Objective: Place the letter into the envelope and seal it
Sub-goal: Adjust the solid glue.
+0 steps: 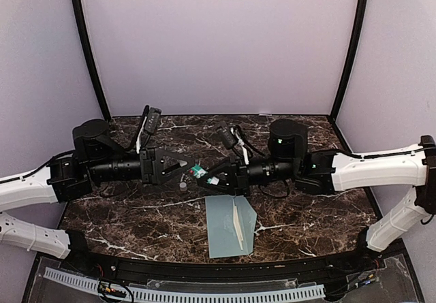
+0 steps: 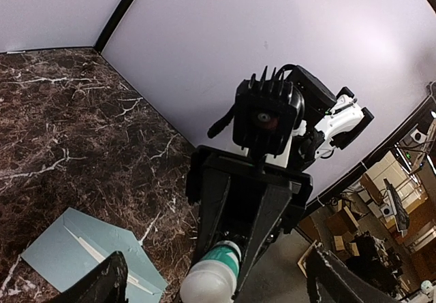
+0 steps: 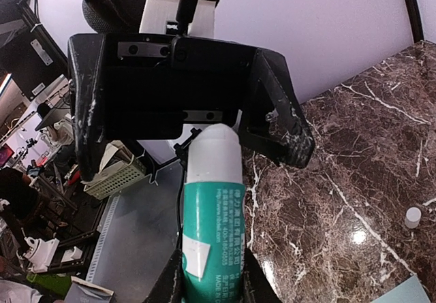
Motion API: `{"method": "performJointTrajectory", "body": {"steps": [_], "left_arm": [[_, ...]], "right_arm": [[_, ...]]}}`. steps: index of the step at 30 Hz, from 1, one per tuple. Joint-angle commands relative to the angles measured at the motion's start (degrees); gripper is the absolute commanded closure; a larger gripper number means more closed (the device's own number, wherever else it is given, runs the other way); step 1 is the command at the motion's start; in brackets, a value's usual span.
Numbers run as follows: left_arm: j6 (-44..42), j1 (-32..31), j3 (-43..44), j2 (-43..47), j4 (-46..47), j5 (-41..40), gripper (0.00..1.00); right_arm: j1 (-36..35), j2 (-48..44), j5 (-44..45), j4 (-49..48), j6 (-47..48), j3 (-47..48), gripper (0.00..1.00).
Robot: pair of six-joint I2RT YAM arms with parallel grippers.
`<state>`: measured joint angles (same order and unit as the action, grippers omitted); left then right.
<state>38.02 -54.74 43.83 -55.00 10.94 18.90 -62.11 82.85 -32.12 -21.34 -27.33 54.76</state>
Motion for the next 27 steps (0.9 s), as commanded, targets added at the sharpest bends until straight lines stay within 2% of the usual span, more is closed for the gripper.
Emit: {"method": "performJointTrajectory", "body": {"steps": [1, 6, 9, 12, 16, 27], "left_arm": [[1.31, 0.40, 1.88, -1.25, -1.75, 4.78, 0.10], [2.19, 0.41, 1.73, -2.26, -0.49, 7.03, 0.14], [2.76, 0.42, 1.69, -2.90, 0.00, 8.11, 0.24], [2.97, 0.34, 1.61, -3.39, 0.40, 9.00, 0.39], [3.27, 0.42, 1.73, -4.21, 0.36, 10.04, 0.49], [3.31, 0.38, 1.62, -4.48, 0.56, 9.77, 0.62]], "right_arm": [[0.31, -1.91, -2.17, -0.10, 1.30, 1.10, 0.90], [0.28, -1.90, -2.46, 0.97, 1.90, 1.62, 0.90], [0.27, -1.83, -2.33, 1.38, 2.10, 1.75, 0.90], [0.29, -1.64, -2.67, 1.31, 2.10, 1.73, 0.90], [0.26, -1.47, -2.51, 1.27, 2.19, 1.75, 0.90], [0.28, -0.46, -2.99, 2.71, 2.84, 2.60, 0.91]]}}
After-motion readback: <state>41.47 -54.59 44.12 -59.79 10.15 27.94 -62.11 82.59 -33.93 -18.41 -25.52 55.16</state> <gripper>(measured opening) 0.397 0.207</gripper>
